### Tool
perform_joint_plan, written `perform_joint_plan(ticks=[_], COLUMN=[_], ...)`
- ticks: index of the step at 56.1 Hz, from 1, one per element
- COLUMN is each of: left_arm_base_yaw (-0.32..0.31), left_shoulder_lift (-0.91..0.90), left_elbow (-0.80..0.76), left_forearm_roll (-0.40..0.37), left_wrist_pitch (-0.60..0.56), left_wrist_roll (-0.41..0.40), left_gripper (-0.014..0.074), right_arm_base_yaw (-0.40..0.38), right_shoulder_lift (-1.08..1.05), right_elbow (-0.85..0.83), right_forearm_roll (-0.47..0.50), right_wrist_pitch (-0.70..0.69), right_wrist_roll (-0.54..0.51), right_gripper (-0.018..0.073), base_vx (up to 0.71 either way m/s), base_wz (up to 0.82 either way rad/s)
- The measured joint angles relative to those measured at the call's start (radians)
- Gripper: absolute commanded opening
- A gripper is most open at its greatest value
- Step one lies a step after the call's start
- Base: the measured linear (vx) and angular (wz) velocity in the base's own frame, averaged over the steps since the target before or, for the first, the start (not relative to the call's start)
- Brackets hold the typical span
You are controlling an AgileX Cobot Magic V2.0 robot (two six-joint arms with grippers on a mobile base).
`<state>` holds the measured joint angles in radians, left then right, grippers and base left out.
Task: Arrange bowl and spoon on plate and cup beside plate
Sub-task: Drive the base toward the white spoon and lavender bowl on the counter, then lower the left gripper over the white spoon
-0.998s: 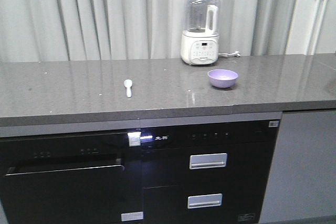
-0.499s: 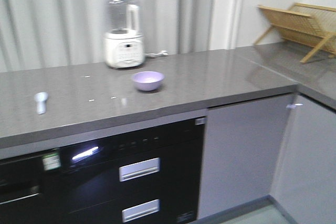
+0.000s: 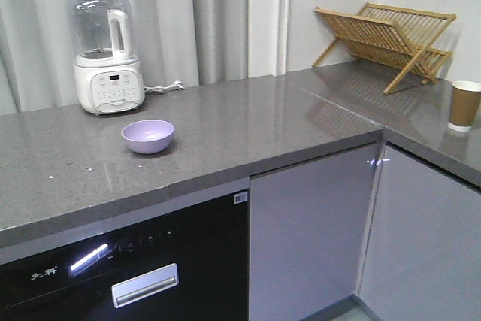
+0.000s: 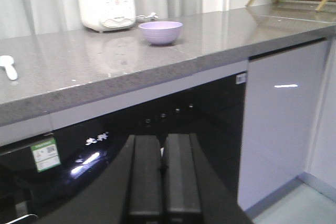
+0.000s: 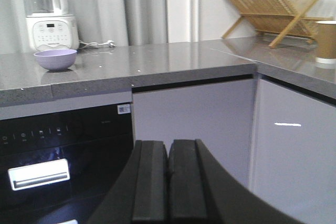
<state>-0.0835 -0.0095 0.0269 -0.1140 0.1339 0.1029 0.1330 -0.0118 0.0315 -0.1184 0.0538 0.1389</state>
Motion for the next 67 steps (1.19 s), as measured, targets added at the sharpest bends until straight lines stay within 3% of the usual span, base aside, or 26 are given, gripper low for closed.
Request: perform_joint_plan(ticks=[37,67], left_arm_base_yaw=[0.000,0.000], left_shoulder_lift=[0.000,0.000], left_elbow=[0.000,0.000], left_forearm_roll=[0.000,0.000], left_wrist_pitch=[0.000,0.000], left_wrist_roll=[0.000,0.000], left_gripper=[-0.0003,-0.0003], right_arm_base_yaw=[0.000,0.000], right_shoulder_lift=[0.000,0.000], right_elbow=[0.000,0.000], right_forearm_roll=[0.000,0.000], right_wrist_pitch=[0.000,0.001], right_wrist_roll=[0.000,0.000], right_gripper=[-0.0009,-0.0009], base_vx=[0.35,0.34], base_wz=[0.55,0.12])
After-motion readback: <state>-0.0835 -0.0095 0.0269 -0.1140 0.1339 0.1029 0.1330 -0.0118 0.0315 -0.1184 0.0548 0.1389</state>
